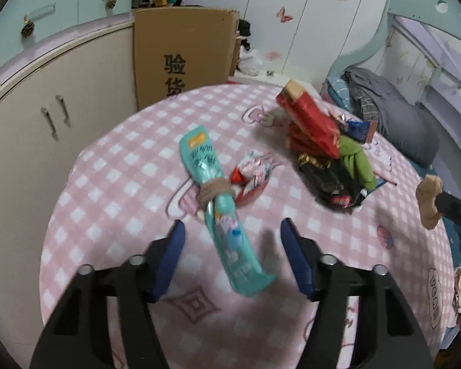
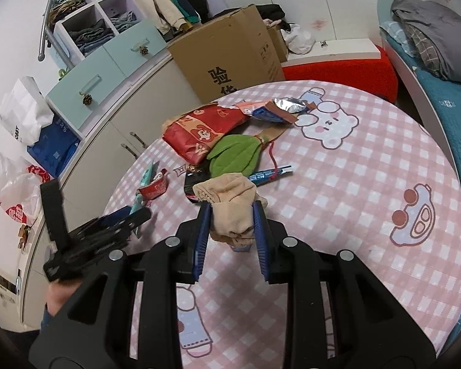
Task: Collect trash
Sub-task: 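Grasp the beige cloth with the right gripper while the left grasps the teal tube, then carry the teal tube and beige cloth in both grippers to the wastebasket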
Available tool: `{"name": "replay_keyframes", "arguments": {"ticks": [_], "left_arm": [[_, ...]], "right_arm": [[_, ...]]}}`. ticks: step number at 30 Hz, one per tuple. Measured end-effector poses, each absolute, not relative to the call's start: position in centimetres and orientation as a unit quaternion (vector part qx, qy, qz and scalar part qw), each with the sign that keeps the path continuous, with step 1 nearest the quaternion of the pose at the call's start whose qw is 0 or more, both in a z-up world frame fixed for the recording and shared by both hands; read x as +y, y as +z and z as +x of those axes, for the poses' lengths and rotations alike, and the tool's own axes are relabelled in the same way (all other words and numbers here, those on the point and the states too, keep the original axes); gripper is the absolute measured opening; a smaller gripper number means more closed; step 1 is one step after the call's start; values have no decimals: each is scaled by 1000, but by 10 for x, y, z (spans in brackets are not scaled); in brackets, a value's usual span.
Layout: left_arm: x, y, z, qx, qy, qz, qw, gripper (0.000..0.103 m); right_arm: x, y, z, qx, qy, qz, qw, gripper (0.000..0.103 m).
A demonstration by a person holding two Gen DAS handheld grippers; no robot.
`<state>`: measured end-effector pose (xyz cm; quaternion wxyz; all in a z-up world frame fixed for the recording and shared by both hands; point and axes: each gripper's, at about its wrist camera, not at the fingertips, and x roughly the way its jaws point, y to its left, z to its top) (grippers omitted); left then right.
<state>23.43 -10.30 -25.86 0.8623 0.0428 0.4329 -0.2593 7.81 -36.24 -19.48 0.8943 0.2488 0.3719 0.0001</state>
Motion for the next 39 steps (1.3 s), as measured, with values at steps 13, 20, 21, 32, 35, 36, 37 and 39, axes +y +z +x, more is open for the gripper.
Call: {"name": "replay_keyframes", "arguments": {"ticks": [13,20,21,32,35,36,37,39], "left_arm": [[-60,-245,215,413,-263,0,872,9],[2,-217,197,374,-225,-36,899,9],[12,-213,195,370,-216,-39,903,9],[170,-218,171,365,-79,-98,922,9],[207,-233,163,376,-44,-117,918,9],[218,-239,161,381,-34,-124,915,9],[231,-248,159,389,-22,-132,911,9],[251,-263,155,401,-5,-145,905,9]], "right_arm": [[-330,-174,89,369,24,218,903,28],[-275,-163,115,373,70,185,907,28],[-260,-162,121,375,81,176,906,28],[-101,-169,179,406,218,124,879,28],[-52,-182,192,430,255,112,859,28],[-38,-187,195,436,263,108,853,28],[-22,-193,198,444,273,105,847,28],[3,-204,203,458,286,100,836,28]]}}
